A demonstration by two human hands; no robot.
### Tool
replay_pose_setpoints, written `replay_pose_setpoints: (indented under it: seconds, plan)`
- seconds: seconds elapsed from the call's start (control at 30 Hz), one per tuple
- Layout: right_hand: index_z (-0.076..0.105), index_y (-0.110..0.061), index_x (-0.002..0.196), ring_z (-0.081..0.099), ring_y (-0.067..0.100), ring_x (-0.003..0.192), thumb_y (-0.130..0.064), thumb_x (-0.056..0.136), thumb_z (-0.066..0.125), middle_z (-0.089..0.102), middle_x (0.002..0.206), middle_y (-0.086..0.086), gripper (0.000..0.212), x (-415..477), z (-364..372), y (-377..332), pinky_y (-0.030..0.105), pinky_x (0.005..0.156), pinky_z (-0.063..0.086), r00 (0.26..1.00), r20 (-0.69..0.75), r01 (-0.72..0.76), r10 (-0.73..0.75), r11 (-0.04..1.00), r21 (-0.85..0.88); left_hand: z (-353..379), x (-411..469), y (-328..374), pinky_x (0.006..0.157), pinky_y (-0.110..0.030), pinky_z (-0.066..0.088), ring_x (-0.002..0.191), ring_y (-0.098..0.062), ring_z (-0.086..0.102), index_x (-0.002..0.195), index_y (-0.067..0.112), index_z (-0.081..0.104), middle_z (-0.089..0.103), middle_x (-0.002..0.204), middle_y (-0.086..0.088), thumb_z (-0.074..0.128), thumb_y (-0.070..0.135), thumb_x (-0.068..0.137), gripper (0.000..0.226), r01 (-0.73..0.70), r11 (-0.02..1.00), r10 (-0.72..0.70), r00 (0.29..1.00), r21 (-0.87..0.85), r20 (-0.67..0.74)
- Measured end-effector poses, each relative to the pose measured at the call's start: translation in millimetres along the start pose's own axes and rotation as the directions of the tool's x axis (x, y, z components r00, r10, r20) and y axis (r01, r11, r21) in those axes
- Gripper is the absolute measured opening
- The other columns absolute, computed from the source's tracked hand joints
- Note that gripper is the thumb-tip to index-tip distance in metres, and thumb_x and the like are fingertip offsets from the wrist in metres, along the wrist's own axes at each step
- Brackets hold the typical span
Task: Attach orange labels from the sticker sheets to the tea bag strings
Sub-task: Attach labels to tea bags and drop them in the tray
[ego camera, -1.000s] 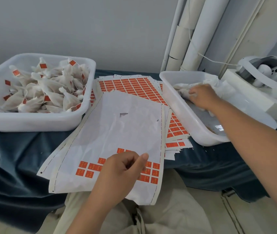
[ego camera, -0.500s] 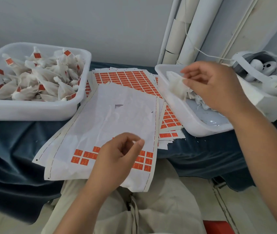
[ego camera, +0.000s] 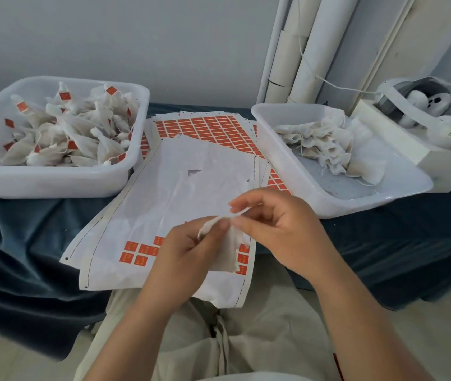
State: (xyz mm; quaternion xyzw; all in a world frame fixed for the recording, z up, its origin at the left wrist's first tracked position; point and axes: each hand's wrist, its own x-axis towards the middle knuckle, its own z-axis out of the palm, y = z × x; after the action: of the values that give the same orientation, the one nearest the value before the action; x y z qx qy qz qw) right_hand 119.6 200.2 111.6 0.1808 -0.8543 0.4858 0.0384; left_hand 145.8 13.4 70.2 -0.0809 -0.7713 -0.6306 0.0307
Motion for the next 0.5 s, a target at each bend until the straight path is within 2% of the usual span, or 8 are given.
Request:
replay_pose_setpoints:
  seconds: [0.1,0.17,0.3,0.33,0.4,0.5]
  plan:
    - [0.077,-0.033,0.099,0.071,0.0,0.084,-0.039,0.095,0.075,0.073,0.095,-0.021,0.008,-8.5,4.0,6.8,0.012,0.071,0.053,0.996,-0.04,-0.086,0.082,0.99,-0.114,3.5,0.3,-1.0,0.06,-0.014,0.045,0.063,-0.006,0.056,0.072,0.04,0.064,0.061,0.069,0.006,0.05,0.039,0.107,0.038,-0.032,0.998,0.034,0.998,0.051,-0.046]
    - [0.077,-0.033,0.093,0.072,0.002,0.073,-0.039,0.097,0.072,0.074,0.082,-0.021,0.009,-11.3,1.8,7.9,0.012,0.064,0.052,0.985,0.017,-0.168,0.17,0.983,-0.073,4.3,0.6,-3.0,0.06,-0.014,0.045,0.062,-0.003,0.055,0.071,0.037,0.061,0.06,0.07,0.003,0.049,0.038,0.107,0.038,-0.019,0.997,0.02,1.0,0.074,-0.013]
    - [0.07,-0.034,0.082,0.065,-0.001,0.058,-0.045,0.103,0.061,0.068,0.065,-0.02,0.025,-11.6,-8.2,12.9,0.007,0.059,0.046,0.953,0.186,-0.208,0.239,0.963,-0.171,7.0,-1.3,-5.3,0.063,-0.014,0.045,0.068,-0.001,0.057,0.078,0.028,0.059,0.061,0.079,-0.001,0.045,0.033,0.111,0.036,0.053,0.998,-0.054,0.998,0.045,0.041]
    - [0.068,-0.031,0.079,0.06,0.002,0.053,-0.045,0.102,0.06,0.064,0.059,-0.013,0.028,-12.0,-9.2,14.8,0.009,0.056,0.045,0.936,0.237,-0.236,0.261,0.963,-0.129,7.1,-1.8,-5.6,0.065,-0.015,0.046,0.069,-0.002,0.058,0.08,0.026,0.059,0.061,0.079,-0.001,0.045,0.034,0.111,0.035,0.078,0.996,-0.08,0.995,0.039,0.061]
    - [0.06,-0.02,0.072,0.045,0.01,0.048,-0.042,0.093,0.061,0.049,0.054,-0.003,0.03,-12.5,-10.6,18.6,0.015,0.049,0.041,0.897,0.321,-0.347,0.305,0.935,0.08,6.4,-2.5,-4.5,0.07,-0.021,0.047,0.074,-0.005,0.062,0.089,0.024,0.063,0.064,0.084,0.001,0.046,0.043,0.108,0.032,0.131,0.991,-0.132,0.984,0.015,0.116]
    - [0.049,-0.014,0.065,0.026,0.015,0.046,-0.03,0.087,0.058,0.03,0.06,0.005,0.03,-12.7,-8.4,23.1,0.021,0.045,0.03,0.856,0.406,-0.482,0.32,0.778,0.403,7.9,-5.7,3.1,0.067,-0.019,0.054,0.082,-0.001,0.068,0.093,0.034,0.069,0.069,0.087,0.015,0.059,0.061,0.094,0.028,0.129,0.989,-0.114,0.978,-0.075,0.174]
